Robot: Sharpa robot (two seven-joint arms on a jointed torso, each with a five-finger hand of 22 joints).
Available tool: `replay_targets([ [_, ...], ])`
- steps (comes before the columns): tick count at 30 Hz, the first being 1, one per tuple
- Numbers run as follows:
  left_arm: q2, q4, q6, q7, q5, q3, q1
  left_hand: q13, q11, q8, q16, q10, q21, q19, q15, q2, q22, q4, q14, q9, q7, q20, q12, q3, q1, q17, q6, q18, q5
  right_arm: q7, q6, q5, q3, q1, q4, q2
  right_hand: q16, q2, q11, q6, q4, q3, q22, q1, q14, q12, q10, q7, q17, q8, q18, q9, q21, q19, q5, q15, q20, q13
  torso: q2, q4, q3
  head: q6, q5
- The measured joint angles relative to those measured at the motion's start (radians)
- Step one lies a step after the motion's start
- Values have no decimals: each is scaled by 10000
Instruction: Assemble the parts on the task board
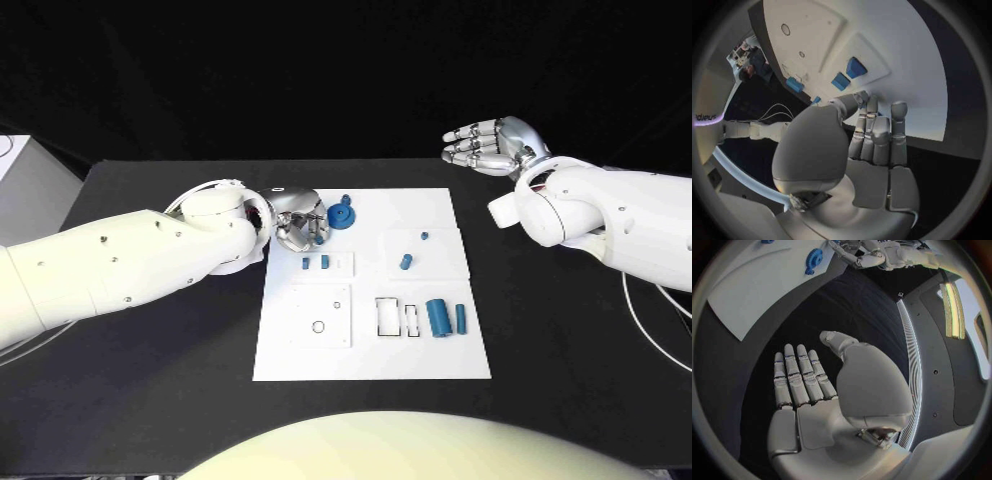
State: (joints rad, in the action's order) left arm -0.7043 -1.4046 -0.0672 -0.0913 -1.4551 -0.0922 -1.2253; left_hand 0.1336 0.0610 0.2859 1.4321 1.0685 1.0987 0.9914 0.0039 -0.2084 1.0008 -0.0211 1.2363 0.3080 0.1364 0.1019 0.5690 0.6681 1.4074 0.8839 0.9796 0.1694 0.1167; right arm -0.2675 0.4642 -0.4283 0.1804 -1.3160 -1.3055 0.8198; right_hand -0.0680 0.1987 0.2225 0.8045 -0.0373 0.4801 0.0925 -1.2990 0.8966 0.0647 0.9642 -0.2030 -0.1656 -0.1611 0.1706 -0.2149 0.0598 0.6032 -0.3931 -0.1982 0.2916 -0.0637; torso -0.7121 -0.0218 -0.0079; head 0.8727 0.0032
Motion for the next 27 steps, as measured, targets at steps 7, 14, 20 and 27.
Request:
replay_targets([
  [7, -12, -13, 3, -51, 40, -4, 6, 59, -38, -107, 39, -38, 0, 0, 0, -76, 0, -54, 0, -41, -28, 0, 40, -3, -76, 6, -151, 0, 0, 1, -1, 0, 0, 1, 3, 0, 0, 0, 0, 0, 0, 0, 0, 0, 0, 0, 0, 0, 0, 0, 0, 0, 0, 0, 0, 0, 0, 0, 0, 1, -2, 0, 8],
  [14, -31, -28, 4, -104, 63, -4, 8, 104, -38, -107, 39, -38, 0, 1, 0, -76, 3, -53, 0, -43, -28, 1, 92, -3, -76, 80, -151, 0, 0, 2, -1, 0, 0, 3, 7, 1, 0, 0, 0, 0, 0, 0, -15, 0, 0, 0, 0, 0, 13, 0, 0, -1, 0, 0, 0, 0, 0, 0, 0, 3, 0, 0, 12],
  [20, -52, -35, -3, -161, 74, -4, 8, 212, -49, -278, 76, -49, -45, 1, 0, -131, 5, -53, 0, -105, -65, 1, 237, -3, -131, 131, -342, 0, 0, 3, -1, 0, 0, 3, 12, 1, 0, 0, 0, 0, 0, 0, -15, 0, 0, 0, 0, 0, 13, 0, 0, 8, 0, 0, 0, 0, 0, 0, 0, 7, 2, 0, 14],
  [27, -120, -17, -11, -265, 82, 16, 10, 417, -72, -610, 116, -181, -78, 1, -37, -182, -28, -53, -36, -259, -152, 1, 381, -3, -182, 87, -842, -1, 0, 15, -13, -12, 0, 9, 13, 9, 0, 0, 0, 0, 19, 19, -40, 0, -36, 0, 0, 0, 44, 39, 0, 24, 0, 0, 0, 36, 0, 0, 0, 8, 2, 0, -3],
])
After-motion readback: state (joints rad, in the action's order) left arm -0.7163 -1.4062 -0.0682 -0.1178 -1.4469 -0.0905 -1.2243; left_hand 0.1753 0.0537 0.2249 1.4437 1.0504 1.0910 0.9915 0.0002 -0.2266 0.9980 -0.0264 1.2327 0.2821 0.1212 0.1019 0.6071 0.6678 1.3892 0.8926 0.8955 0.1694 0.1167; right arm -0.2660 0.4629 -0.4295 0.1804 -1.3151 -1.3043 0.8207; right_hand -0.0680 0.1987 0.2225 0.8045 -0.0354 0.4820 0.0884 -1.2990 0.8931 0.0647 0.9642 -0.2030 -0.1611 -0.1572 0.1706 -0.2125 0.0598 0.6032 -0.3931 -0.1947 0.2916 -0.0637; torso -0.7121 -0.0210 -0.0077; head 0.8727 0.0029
